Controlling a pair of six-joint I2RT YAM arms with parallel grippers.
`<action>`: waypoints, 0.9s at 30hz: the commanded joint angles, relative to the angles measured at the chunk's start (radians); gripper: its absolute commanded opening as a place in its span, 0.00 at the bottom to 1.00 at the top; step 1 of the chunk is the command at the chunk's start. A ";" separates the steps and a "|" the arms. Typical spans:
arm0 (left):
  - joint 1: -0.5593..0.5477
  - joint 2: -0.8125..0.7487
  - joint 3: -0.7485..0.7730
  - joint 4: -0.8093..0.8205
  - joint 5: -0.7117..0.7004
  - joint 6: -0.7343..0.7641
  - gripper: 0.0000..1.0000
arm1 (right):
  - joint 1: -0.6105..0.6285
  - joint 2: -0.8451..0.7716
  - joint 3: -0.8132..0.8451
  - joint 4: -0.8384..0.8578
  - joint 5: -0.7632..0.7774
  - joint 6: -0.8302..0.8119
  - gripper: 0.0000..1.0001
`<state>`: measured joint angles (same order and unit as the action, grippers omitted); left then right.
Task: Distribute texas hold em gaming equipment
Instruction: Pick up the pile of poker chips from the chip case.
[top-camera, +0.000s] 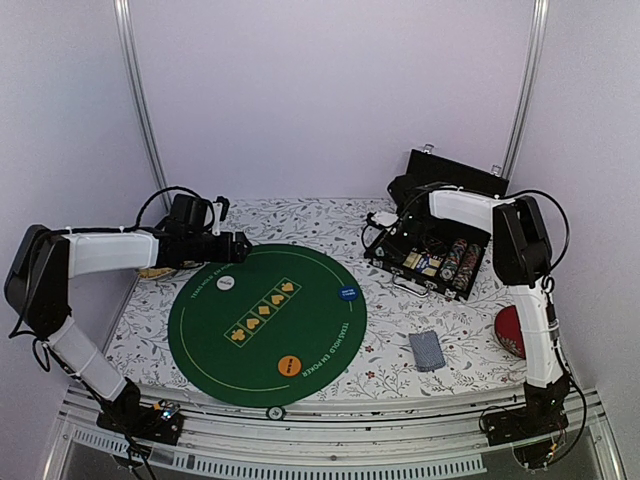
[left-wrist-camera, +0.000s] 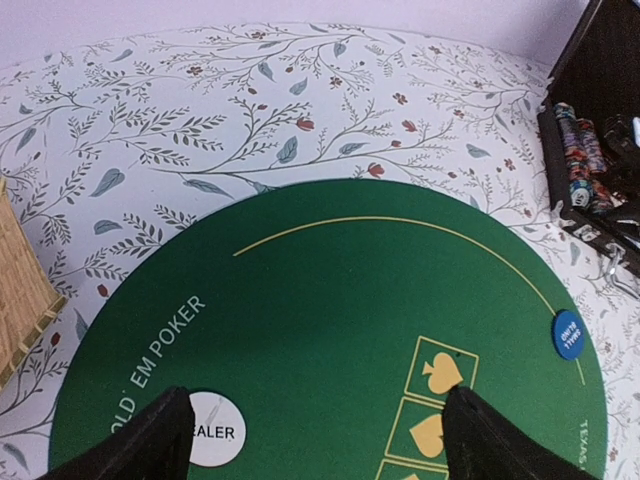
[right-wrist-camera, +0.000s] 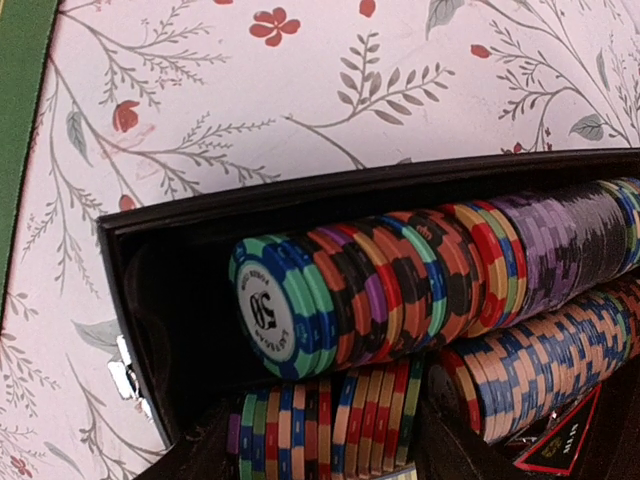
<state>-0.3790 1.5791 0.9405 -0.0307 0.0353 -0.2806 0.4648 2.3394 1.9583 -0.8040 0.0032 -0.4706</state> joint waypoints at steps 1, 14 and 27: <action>-0.003 0.013 0.023 -0.014 0.004 0.013 0.88 | 0.008 0.106 0.025 -0.042 -0.050 0.011 0.61; -0.004 -0.009 0.012 -0.015 -0.010 0.031 0.89 | -0.013 0.055 0.070 -0.086 -0.109 0.078 0.05; -0.062 -0.222 -0.074 0.178 0.091 0.170 0.84 | -0.052 -0.267 0.142 -0.033 -0.393 0.445 0.02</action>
<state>-0.3878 1.4254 0.8879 0.0418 0.0723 -0.2184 0.4286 2.2211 2.0583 -0.8734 -0.1947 -0.2054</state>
